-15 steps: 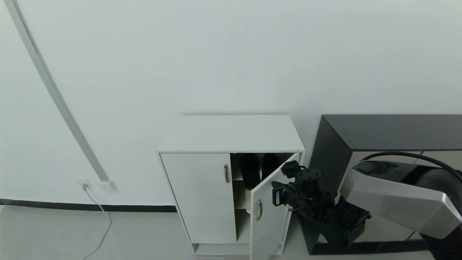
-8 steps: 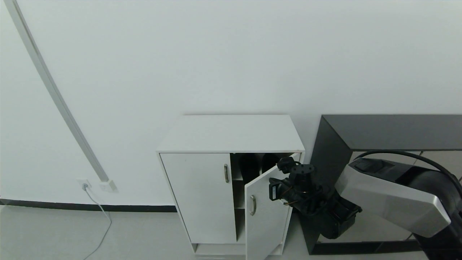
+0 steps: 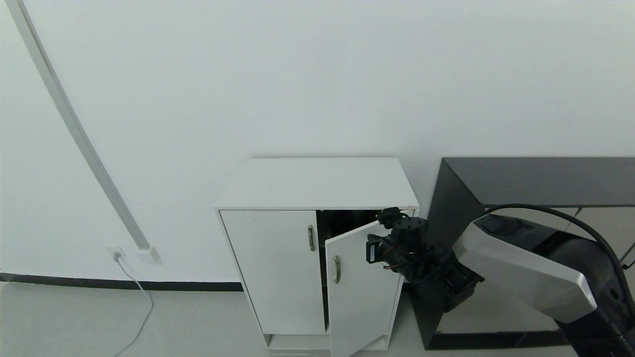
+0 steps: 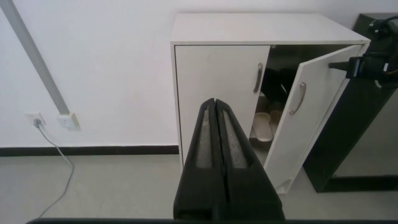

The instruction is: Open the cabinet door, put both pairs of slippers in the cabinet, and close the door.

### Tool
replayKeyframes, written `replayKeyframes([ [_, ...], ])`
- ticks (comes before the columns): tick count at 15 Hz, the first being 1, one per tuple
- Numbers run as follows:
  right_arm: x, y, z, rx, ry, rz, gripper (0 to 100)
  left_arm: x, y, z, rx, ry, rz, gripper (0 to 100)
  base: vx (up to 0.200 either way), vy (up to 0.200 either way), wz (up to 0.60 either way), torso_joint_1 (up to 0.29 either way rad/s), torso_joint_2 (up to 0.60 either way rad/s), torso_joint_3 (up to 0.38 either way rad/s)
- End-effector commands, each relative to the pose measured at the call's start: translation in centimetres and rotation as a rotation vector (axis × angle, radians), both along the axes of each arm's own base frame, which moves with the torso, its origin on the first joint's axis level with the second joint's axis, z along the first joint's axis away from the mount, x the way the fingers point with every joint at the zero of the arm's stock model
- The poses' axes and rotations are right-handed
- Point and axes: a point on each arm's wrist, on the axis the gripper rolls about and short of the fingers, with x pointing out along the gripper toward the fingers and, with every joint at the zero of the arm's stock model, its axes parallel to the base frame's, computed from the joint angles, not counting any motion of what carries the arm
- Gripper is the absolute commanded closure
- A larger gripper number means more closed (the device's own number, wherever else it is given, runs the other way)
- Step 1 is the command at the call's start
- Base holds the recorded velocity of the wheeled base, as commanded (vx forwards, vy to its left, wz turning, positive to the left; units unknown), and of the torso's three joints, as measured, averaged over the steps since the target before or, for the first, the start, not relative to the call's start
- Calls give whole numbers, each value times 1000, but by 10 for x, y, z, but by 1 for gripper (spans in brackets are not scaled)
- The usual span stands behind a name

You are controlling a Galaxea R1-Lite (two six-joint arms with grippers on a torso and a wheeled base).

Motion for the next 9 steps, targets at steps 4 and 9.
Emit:
replayKeyframes([
  [4, 19, 4, 3, 7, -11, -14, 100, 0, 0, 0, 1, 1, -1, 100, 0, 0, 0, 0, 0, 0],
  [9, 34, 6, 2, 7, -11, -24, 100, 0, 0, 0, 1, 1, -1, 100, 0, 0, 0, 0, 0, 0],
])
